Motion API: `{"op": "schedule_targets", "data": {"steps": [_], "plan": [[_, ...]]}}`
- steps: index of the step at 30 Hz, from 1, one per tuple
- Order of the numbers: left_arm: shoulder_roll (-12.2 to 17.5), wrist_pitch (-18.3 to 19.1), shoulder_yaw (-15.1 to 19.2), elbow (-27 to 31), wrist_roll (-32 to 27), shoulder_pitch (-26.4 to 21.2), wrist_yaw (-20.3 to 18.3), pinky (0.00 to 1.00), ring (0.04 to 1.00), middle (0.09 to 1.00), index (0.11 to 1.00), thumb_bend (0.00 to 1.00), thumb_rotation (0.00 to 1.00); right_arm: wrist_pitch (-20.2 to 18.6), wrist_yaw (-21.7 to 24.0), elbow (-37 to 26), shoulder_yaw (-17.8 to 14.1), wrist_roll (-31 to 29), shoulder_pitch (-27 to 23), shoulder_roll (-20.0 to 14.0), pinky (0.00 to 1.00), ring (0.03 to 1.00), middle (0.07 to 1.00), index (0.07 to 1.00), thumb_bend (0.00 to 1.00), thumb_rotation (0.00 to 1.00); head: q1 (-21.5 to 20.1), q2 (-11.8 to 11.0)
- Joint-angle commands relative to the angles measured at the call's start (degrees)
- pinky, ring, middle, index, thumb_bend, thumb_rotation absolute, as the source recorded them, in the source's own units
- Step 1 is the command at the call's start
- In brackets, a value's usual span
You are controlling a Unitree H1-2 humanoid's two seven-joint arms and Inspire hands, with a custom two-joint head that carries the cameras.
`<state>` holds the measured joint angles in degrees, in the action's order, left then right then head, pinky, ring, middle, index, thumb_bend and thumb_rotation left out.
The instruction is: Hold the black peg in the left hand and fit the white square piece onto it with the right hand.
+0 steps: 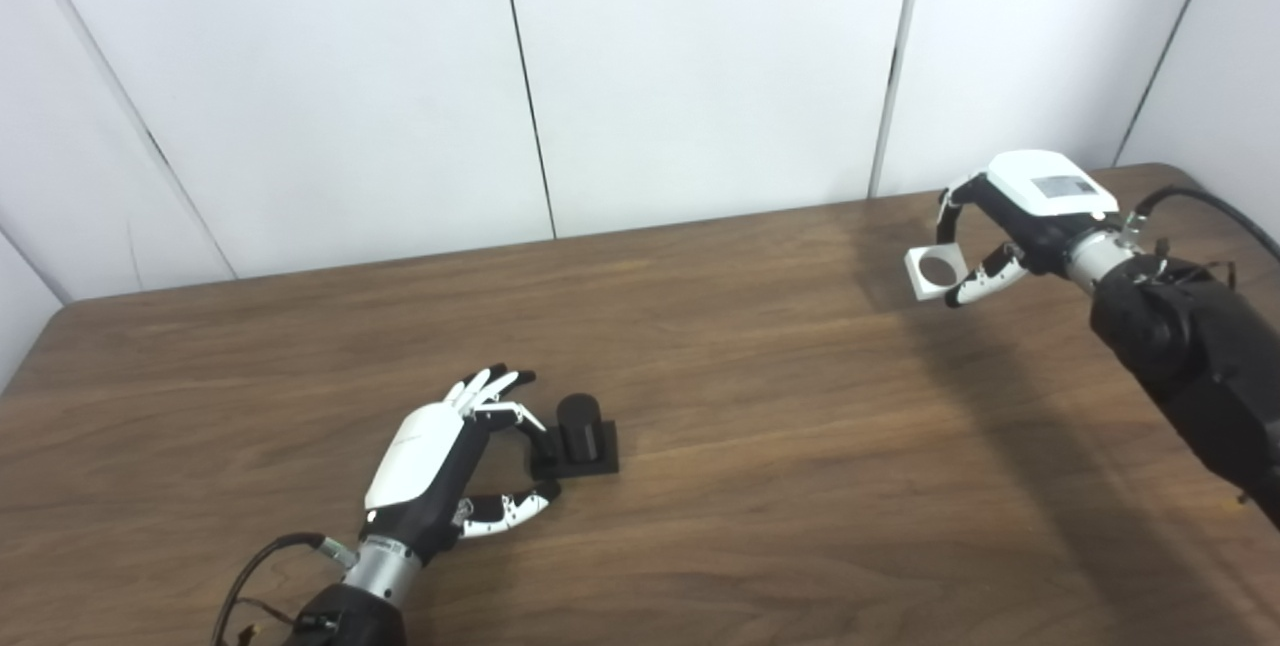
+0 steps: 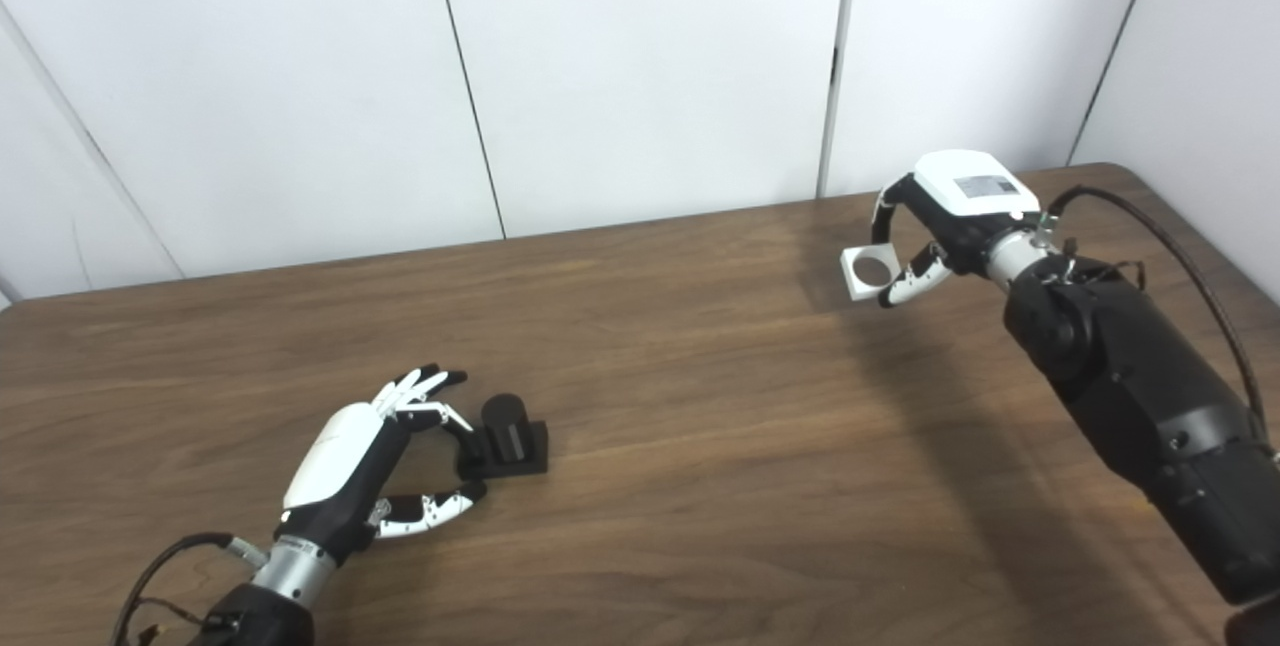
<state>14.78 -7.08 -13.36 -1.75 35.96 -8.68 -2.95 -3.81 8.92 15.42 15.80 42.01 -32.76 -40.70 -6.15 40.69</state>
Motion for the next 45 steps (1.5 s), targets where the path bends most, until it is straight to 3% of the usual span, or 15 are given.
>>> {"op": "schedule_targets", "data": {"steps": [1,8,20,24,28,36,45], "plan": [[0.25,-0.06,0.23,0.49,0.30,-2.05,0.73,0.99,0.981,0.915,0.484,0.52,0.06,-0.27,-0.55,-2.75,-1.75,0.42,-2.54,-0.85,0.90,0.869,0.788,0.484,0.52,0.14,-0.07,0.01],[0.06,-0.11,0.11,0.32,0.46,-2.08,0.86,0.99,0.983,0.914,0.484,0.52,0.06,-0.16,1.41,-8.50,-2.98,-0.52,-1.80,0.03,0.89,0.885,0.790,0.483,0.52,0.15,0.34,0.15],[-0.29,-0.24,0.10,0.09,0.47,-2.11,1.12,0.99,0.984,0.913,0.483,0.52,0.06,3.94,2.07,-15.66,-3.67,-2.62,-2.00,3.32,0.81,0.856,0.777,0.481,0.52,0.14,0.78,0.38],[-0.44,-0.25,0.01,-0.11,0.79,-2.20,1.34,0.99,0.983,0.913,0.483,0.52,0.06,3.89,3.57,-18.44,-3.42,-2.56,-2.18,4.14,0.84,0.857,0.789,0.481,0.52,0.14,1.21,0.48],[-0.55,-0.26,-0.20,-0.22,1.26,-2.33,1.51,0.98,0.978,0.912,0.483,0.52,0.06,3.05,5.61,-20.78,-3.09,-2.30,-2.31,5.12,0.78,0.856,0.790,0.481,0.52,0.15,1.43,0.50],[-0.96,0.69,-0.49,0.05,2.03,-2.47,1.28,0.97,0.979,0.912,0.484,0.52,0.06,3.55,7.80,-23.33,-2.37,-2.01,-2.57,8.78,0.83,0.872,0.787,0.481,0.52,0.15,2.75,0.69],[-1.46,0.76,-0.53,0.23,2.00,-2.50,1.45,0.97,0.978,0.911,0.484,0.52,0.06,3.10,9.29,-25.53,-1.53,-2.58,-2.54,14.09,0.80,0.873,0.794,0.481,0.52,0.15,3.56,0.82]]}}
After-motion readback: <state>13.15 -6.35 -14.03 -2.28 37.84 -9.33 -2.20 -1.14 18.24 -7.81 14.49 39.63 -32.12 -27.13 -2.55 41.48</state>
